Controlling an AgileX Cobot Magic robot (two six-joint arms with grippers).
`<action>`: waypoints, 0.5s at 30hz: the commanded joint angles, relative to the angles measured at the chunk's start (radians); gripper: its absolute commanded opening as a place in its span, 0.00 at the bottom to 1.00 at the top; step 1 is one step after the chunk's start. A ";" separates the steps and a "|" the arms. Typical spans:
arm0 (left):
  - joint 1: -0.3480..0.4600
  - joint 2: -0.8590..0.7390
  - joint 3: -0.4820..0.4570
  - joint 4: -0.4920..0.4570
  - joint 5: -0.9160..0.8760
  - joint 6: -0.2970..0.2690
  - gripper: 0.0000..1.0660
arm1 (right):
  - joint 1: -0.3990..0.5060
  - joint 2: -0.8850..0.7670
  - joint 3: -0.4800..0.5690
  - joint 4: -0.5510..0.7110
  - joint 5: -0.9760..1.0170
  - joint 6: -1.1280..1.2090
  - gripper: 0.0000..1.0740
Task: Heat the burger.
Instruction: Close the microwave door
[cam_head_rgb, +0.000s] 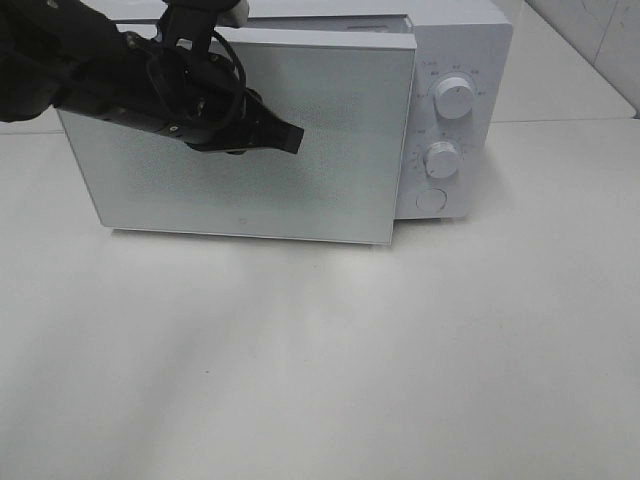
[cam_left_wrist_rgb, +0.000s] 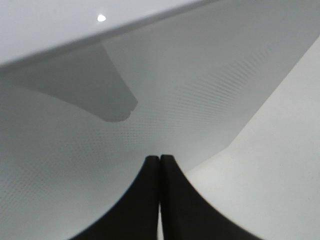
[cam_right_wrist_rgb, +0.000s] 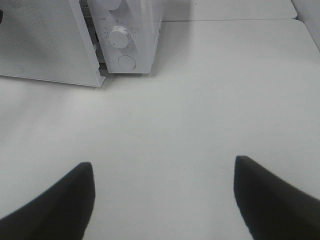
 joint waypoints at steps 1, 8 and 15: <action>-0.004 0.029 -0.042 -0.026 -0.014 0.000 0.00 | -0.006 -0.022 0.002 -0.002 -0.013 -0.003 0.68; -0.007 0.084 -0.113 -0.027 -0.004 0.000 0.00 | -0.006 -0.022 0.002 -0.002 -0.013 -0.003 0.68; -0.039 0.147 -0.214 -0.026 -0.012 0.000 0.00 | -0.006 -0.022 0.002 -0.003 -0.013 -0.003 0.68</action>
